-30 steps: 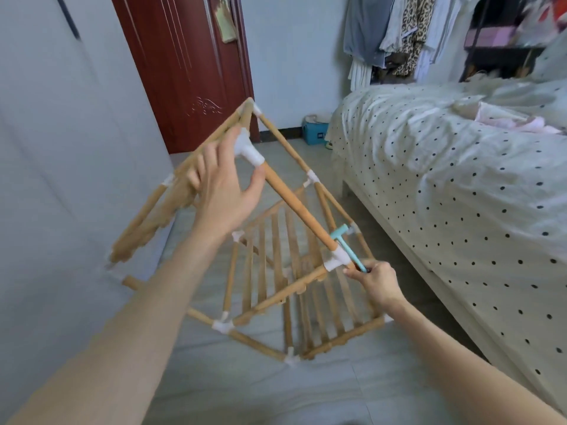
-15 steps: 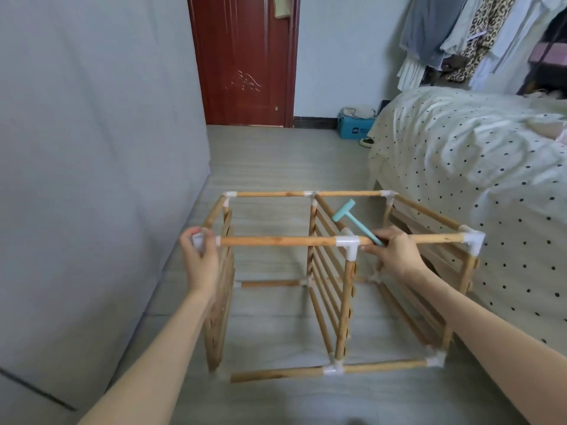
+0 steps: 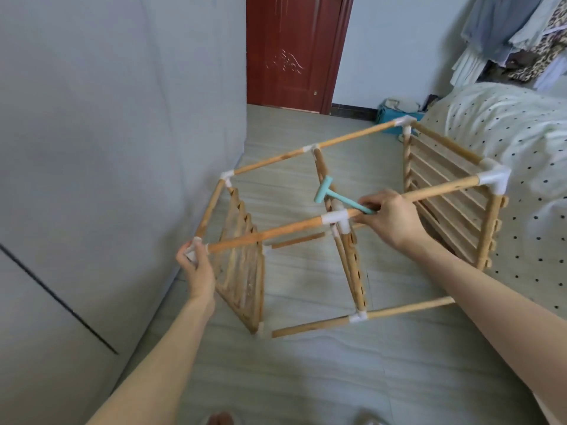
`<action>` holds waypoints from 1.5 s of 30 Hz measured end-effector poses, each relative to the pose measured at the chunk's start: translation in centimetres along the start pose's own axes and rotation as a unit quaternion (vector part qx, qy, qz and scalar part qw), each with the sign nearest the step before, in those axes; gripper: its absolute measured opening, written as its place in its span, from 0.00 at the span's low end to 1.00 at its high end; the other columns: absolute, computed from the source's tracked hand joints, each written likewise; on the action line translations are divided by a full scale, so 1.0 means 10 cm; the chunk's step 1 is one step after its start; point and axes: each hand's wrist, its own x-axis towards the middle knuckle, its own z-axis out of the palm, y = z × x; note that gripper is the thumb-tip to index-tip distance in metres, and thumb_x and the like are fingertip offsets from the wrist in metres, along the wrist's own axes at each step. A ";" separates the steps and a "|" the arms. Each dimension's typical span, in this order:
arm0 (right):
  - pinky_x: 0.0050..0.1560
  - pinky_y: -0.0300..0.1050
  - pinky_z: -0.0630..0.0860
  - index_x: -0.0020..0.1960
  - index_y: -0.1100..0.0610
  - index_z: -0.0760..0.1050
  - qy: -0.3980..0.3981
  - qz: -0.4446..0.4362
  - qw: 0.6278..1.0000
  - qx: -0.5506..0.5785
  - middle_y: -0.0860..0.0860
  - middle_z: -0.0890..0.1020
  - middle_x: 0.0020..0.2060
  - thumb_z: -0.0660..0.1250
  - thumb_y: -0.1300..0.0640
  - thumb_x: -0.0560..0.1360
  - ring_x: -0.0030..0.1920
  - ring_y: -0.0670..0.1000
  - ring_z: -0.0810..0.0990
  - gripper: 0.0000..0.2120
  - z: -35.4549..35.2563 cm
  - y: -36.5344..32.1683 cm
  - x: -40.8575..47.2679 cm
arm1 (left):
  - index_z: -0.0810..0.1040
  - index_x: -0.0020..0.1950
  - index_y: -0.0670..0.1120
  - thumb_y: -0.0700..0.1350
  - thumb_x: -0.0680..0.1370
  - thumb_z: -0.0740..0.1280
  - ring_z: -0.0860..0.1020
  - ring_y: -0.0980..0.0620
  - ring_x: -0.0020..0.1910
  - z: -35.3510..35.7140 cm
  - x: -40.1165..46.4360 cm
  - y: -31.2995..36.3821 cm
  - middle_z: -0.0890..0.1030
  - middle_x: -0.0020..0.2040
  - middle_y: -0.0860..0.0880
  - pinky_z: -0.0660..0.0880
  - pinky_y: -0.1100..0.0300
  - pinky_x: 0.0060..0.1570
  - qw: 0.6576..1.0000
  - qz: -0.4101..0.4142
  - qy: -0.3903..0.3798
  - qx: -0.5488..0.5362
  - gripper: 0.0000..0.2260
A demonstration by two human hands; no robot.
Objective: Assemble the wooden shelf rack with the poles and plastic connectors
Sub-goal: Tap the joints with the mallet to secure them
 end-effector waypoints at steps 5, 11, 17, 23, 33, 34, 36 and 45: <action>0.46 0.52 0.78 0.53 0.56 0.80 -0.067 -0.118 0.989 -0.067 0.52 0.78 0.47 0.72 0.57 0.71 0.44 0.55 0.79 0.10 0.05 -0.52 0.06 | 0.69 0.63 0.39 0.51 0.81 0.58 0.74 0.43 0.54 -0.45 0.01 -0.40 0.75 0.50 0.44 0.68 0.54 0.54 0.990 -0.038 -0.007 0.134 0.18; 0.49 0.55 0.76 0.59 0.53 0.77 -0.139 -0.170 0.966 -0.137 0.52 0.75 0.52 0.66 0.58 0.75 0.49 0.58 0.78 0.12 0.27 -0.99 0.01 | 0.73 0.59 0.32 0.46 0.81 0.58 0.74 0.43 0.52 -0.67 0.01 -0.49 0.77 0.55 0.34 0.64 0.57 0.45 0.944 -0.134 -0.101 0.285 0.17; 0.40 0.49 0.72 0.62 0.57 0.74 -0.181 -0.235 0.935 -0.192 0.53 0.70 0.56 0.60 0.59 0.79 0.48 0.60 0.78 0.12 0.55 -1.41 -0.09 | 0.72 0.64 0.36 0.31 0.78 0.56 0.72 0.41 0.63 -0.76 0.13 -0.01 0.74 0.64 0.38 0.67 0.56 0.59 0.954 -0.076 -0.054 0.286 0.16; 0.49 0.55 0.76 0.67 0.56 0.70 -0.254 -0.319 0.897 -0.170 0.54 0.67 0.60 0.59 0.55 0.80 0.51 0.59 0.77 0.16 0.74 -1.79 -0.18 | 0.74 0.62 0.43 0.37 0.80 0.56 0.74 0.47 0.62 -0.71 0.12 1.28 0.77 0.60 0.45 0.68 0.61 0.58 0.973 0.158 -0.048 0.159 0.13; 0.44 0.44 0.72 0.69 0.50 0.69 -0.297 -0.434 0.821 -0.221 0.43 0.41 0.76 0.60 0.60 0.79 0.68 0.51 0.65 0.20 0.79 -1.89 -0.58 | 0.64 0.68 0.52 0.64 0.76 0.57 0.80 0.57 0.54 -0.28 -0.34 2.16 0.72 0.66 0.52 0.75 0.60 0.54 0.909 0.101 -0.358 0.190 0.25; 0.45 0.45 0.73 0.69 0.50 0.68 -0.297 -0.441 0.817 -0.225 0.43 0.40 0.76 0.60 0.61 0.78 0.68 0.52 0.65 0.20 0.75 -1.83 -0.63 | 0.67 0.63 0.51 0.59 0.78 0.59 0.82 0.57 0.49 -0.34 -0.33 2.08 0.74 0.63 0.51 0.77 0.60 0.49 0.913 0.109 -0.343 0.193 0.17; 0.49 0.46 0.74 0.70 0.51 0.68 -0.290 -0.443 0.819 -0.221 0.44 0.40 0.76 0.61 0.63 0.77 0.69 0.53 0.64 0.22 0.66 -1.71 -0.69 | 0.69 0.55 0.52 0.51 0.80 0.60 0.82 0.53 0.44 -0.38 -0.34 1.95 0.77 0.56 0.49 0.78 0.56 0.50 0.922 0.114 -0.322 0.183 0.06; 0.62 0.48 0.71 0.65 0.56 0.72 -0.225 -0.294 0.912 -0.178 0.50 0.59 0.74 0.59 0.60 0.78 0.69 0.53 0.65 0.16 -0.02 -0.86 -0.72 | 0.71 0.43 0.56 0.51 0.81 0.56 0.79 0.57 0.29 -0.09 -0.51 1.78 0.77 0.40 0.51 0.72 0.69 0.28 0.942 0.219 -0.153 0.202 0.08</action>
